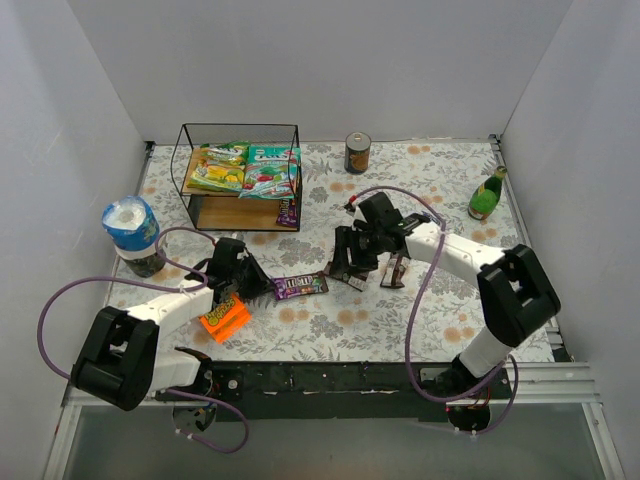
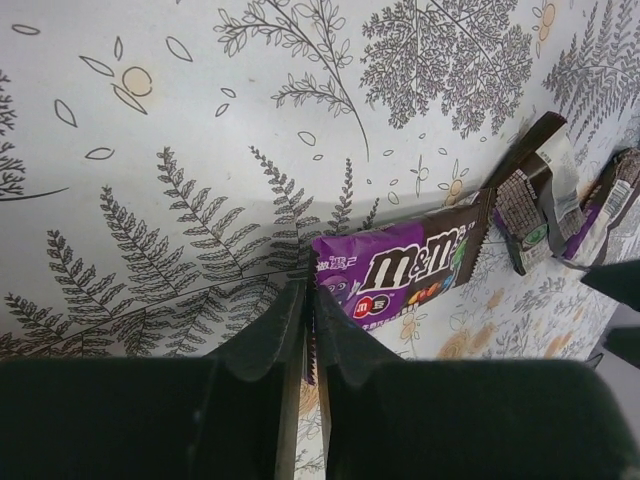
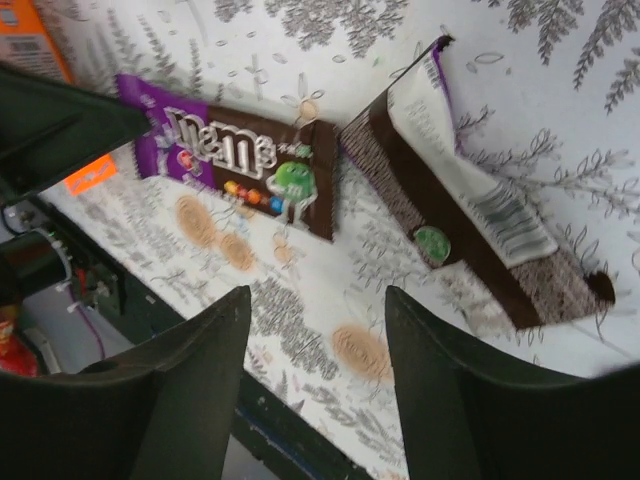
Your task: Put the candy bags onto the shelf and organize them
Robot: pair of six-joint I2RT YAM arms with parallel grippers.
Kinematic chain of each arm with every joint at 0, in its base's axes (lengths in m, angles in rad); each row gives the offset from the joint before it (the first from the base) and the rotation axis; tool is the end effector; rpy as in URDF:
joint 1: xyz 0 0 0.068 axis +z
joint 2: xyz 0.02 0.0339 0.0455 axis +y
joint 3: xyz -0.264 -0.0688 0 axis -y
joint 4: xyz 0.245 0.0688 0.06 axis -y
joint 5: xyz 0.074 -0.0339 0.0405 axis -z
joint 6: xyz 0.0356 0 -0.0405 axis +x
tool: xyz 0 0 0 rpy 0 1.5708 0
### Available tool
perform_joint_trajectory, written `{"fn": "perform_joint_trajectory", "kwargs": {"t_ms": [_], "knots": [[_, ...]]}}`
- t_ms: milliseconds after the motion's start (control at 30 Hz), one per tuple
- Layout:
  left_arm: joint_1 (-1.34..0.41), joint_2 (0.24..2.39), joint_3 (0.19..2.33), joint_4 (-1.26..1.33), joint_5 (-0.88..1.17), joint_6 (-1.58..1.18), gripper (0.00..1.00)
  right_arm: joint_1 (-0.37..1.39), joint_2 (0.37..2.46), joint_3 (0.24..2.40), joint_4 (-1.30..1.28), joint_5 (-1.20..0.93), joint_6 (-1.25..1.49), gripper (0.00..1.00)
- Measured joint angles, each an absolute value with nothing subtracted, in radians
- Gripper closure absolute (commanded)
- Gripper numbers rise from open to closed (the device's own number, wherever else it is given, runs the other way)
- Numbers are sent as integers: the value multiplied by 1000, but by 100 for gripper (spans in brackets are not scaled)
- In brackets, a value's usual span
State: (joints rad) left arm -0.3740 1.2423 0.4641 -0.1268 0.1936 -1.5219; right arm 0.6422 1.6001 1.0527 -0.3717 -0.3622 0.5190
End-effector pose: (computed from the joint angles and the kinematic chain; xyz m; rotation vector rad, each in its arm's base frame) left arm 0.2011 -0.0863 0.1485 -1.4186 2.3645 -0.9300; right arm 0.2593 0.2097 0.2158 -0.3266 2.6331 0.8963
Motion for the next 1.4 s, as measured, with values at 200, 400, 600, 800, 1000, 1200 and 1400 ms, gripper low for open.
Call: {"fn": "perform_joint_trajectory", "kwargs": {"t_ms": [200, 400, 600, 800, 1000, 1200, 1400], "knots": [[-374, 1242, 450, -108, 207, -1502, 90, 680, 1799, 1103, -342, -313, 499, 46], [-374, 1245, 433, -90, 227, -1499, 84, 712, 1833, 1117, -327, -316, 493, 47], [-374, 1247, 418, -74, 241, -1495, 68, 724, 1861, 1133, -303, -337, 502, 62], [-374, 1247, 413, -38, 272, -1498, 62, 726, 1909, 1168, -290, -353, 533, 81], [-374, 1273, 406, 11, 301, -1499, 70, 727, 1939, 1192, -288, -371, 551, 85], [-371, 1321, 405, 59, 332, -1500, 94, 727, 1985, 1253, -328, -397, 546, 87], [-370, 1313, 406, 53, 336, -1508, 100, 727, 1988, 1259, -336, -398, 548, 79]]}}
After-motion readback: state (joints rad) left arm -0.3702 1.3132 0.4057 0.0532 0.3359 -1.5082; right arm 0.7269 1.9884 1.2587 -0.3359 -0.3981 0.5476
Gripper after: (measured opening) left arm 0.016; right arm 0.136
